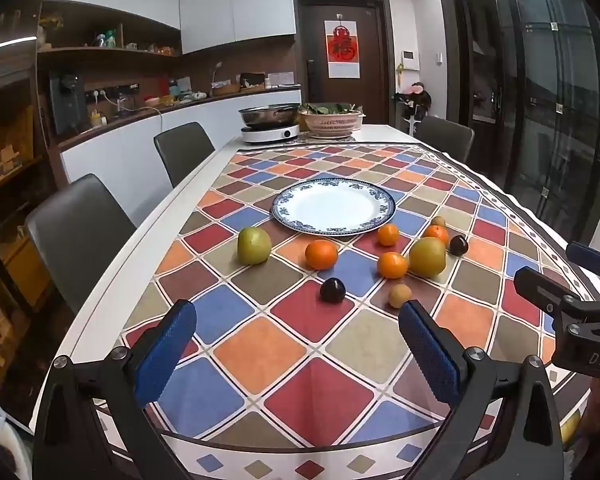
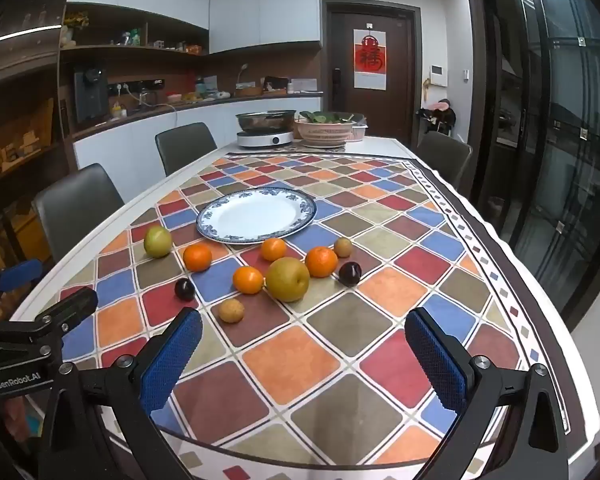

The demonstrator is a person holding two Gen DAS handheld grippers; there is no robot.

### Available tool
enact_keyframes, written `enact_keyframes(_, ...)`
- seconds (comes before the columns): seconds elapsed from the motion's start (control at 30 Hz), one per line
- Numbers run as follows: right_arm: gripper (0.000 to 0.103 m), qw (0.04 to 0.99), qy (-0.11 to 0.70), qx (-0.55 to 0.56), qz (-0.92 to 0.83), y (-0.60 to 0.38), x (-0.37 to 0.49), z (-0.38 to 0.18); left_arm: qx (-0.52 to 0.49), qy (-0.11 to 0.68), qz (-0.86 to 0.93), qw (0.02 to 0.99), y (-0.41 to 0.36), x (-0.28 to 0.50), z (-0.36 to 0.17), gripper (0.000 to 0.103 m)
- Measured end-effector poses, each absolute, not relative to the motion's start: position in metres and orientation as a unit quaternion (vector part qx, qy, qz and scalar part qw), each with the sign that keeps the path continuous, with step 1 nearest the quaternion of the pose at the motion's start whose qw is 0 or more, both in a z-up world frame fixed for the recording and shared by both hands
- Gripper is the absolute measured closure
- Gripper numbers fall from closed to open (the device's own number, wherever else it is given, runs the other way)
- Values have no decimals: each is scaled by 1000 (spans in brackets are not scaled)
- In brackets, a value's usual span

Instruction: Organize fruits

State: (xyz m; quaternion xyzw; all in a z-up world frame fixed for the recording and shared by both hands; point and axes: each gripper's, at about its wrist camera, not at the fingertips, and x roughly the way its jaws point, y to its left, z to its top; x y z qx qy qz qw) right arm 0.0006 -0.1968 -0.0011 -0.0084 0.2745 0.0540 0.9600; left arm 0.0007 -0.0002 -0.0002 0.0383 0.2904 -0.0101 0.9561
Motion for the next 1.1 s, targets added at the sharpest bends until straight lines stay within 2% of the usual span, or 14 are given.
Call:
enact_keyframes(0.37,1,959,277,-8,55,-195,1,-1,36,286,-7,958,6,2,12,0)
enact_keyframes(1.1,1,959,277,-7,55,-196,0,0,41,271,-4,962,-1,-8,3,0)
